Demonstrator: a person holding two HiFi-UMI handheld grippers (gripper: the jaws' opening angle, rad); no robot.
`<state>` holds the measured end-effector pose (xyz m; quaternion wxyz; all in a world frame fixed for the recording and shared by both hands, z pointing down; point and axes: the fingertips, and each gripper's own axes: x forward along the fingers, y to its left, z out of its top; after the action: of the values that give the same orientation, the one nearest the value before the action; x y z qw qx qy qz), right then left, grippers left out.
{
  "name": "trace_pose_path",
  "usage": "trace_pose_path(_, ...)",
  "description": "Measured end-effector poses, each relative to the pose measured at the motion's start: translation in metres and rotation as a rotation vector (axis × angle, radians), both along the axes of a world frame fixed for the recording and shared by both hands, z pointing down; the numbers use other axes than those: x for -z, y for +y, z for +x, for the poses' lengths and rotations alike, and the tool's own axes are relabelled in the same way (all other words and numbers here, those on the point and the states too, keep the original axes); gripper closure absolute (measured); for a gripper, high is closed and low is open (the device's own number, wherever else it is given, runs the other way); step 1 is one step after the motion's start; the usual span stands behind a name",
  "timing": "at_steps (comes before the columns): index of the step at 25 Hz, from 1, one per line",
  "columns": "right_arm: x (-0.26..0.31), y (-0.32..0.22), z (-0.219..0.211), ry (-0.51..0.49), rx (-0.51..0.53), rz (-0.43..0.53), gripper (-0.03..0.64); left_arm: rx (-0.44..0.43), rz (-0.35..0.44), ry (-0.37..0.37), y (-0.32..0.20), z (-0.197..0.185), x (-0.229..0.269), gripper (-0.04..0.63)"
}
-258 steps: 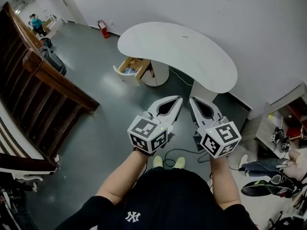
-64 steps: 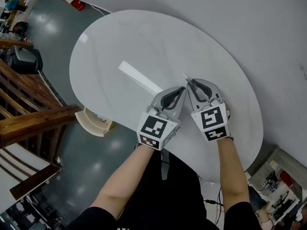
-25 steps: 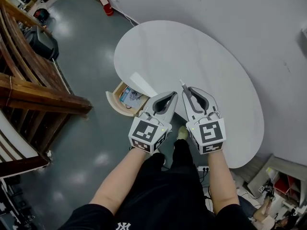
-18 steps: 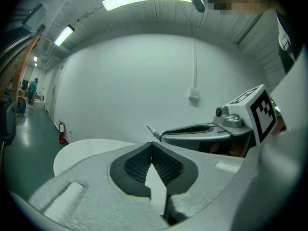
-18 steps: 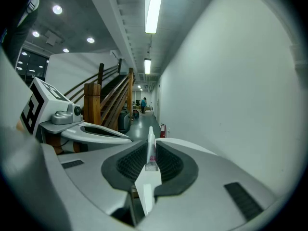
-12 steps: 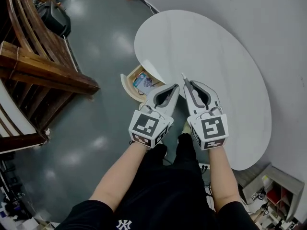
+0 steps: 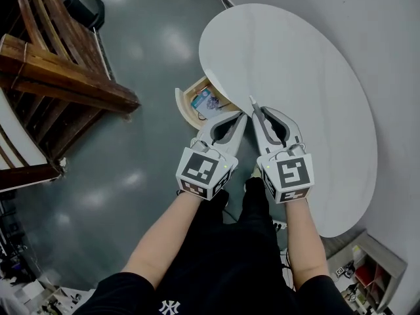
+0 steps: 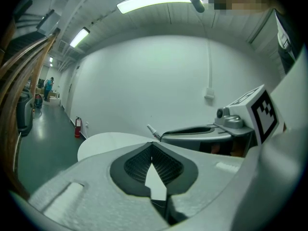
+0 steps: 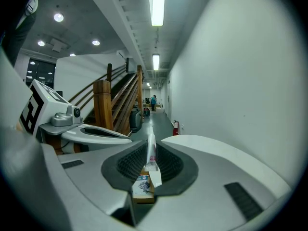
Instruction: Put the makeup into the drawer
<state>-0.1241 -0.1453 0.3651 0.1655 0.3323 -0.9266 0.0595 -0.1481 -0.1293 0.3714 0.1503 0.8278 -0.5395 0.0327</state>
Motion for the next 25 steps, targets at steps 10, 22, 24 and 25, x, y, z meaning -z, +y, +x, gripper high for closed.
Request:
trace_pose_path(10,-0.011,-0.003,-0.024,-0.001,0.039,-0.015,0.548,0.043,-0.018,0.014,-0.003,-0.023,-0.010,0.586)
trace_pose_path(22,-0.066,-0.002,-0.079,-0.019,0.104,-0.080,0.548,0.132,-0.072,0.010,0.000,-0.077,-0.060,0.586)
trace_pose_path(24,-0.080,-0.002,-0.091,-0.022,0.114,-0.086,0.548,0.147,-0.080,0.008,0.000,-0.088,-0.073,0.586)
trace_pose_path(25,-0.088,-0.002,-0.095,-0.023,0.117,-0.091,0.549,0.155,-0.085,0.008,0.001,-0.093,-0.080,0.586)
